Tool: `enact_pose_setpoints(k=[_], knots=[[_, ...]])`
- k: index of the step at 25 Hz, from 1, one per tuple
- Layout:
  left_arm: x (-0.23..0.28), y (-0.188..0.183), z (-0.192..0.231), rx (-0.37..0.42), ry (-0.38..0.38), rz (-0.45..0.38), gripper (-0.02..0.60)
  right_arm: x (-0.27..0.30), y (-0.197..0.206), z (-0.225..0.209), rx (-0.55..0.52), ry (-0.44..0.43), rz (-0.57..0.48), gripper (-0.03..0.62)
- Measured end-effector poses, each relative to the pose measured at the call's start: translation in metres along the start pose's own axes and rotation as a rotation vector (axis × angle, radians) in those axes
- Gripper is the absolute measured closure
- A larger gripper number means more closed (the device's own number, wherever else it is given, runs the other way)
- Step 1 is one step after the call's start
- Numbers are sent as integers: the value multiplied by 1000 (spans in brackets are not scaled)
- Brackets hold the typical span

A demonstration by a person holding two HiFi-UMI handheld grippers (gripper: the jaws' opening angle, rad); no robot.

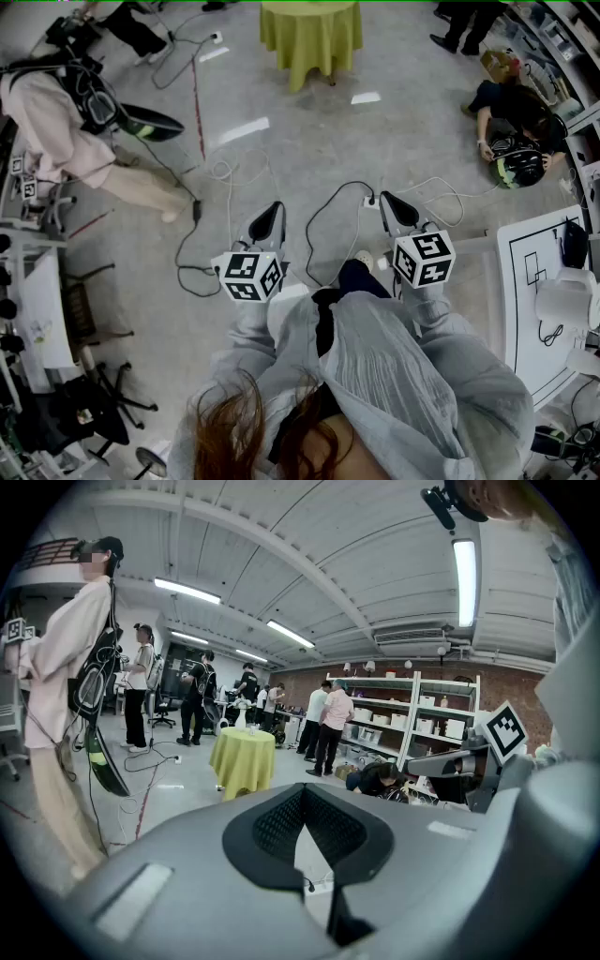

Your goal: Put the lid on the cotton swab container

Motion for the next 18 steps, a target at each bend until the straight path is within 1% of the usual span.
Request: enact_pose_setpoints(k=[4, 8, 10, 14, 18], knots=[[-20, 13, 2, 6, -14, -2, 561, -7, 11, 22, 3, -34, 2, 592], [-35, 28, 2, -13, -23, 3, 561, -15, 25, 34, 16, -52, -7, 592], [-42, 38, 1, -27, -31, 13, 561, -23, 32, 40, -2, -48, -10, 592], [-46, 53, -4, -28, -38, 35, 561, -28, 49, 39, -1, -1, 9, 592], [-40, 48, -1, -24, -72, 25, 561, -19, 45, 29, -9, -36, 3, 592]])
Point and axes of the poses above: the fingertips, and each gripper's own axes: x forward along the fingers, z to its left, y out of its underside, the point moved 7 cm from there along -x, backward along the fingers, and after that the axes turned 9 degrees about z, right-handed, at the moved point
